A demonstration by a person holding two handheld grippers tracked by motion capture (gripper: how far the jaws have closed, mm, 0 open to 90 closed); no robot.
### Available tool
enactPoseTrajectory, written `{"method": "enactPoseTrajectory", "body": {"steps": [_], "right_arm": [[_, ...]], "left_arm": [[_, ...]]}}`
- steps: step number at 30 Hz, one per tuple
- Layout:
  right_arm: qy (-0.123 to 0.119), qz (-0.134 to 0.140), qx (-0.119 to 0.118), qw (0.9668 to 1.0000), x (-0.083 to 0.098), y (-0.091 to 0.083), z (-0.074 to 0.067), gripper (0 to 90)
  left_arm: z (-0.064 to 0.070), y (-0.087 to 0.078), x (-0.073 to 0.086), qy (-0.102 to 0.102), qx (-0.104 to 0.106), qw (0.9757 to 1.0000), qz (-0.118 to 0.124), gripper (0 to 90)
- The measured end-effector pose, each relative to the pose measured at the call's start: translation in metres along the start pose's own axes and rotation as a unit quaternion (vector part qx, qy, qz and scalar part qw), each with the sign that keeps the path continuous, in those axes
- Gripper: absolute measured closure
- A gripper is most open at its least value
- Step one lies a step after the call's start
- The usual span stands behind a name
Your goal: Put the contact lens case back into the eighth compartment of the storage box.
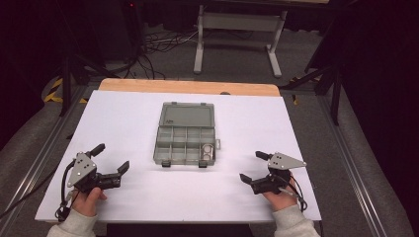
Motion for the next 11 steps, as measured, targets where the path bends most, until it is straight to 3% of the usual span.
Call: {"method": "enactPoseTrajectory", "body": {"steps": [4,11], "right_arm": [[0.013,-0.001,0.002,0.9999,0.0022,0.0009,0.0025,0.1],[0.010,0.001,0.007,0.9999,0.0025,0.0011,0.0027,0.1]], "left_arm": [[0.0000,-0.0002,0.0000,0.002,0.002,1.0000,0.000,1.2],[0.0001,-0.0005,-0.0004,0.000,0.004,1.0000,0.003,1.2]]}}
Point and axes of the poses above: each handheld gripper's, and its own axes: y roughly forward along the jaws, x roughly out of its underside, z roughly to its right, the point moved 3 cm from there along y, roughly forward along the jaws, and after that the axes turned 3 degrees about y, right-handed, at the moved point
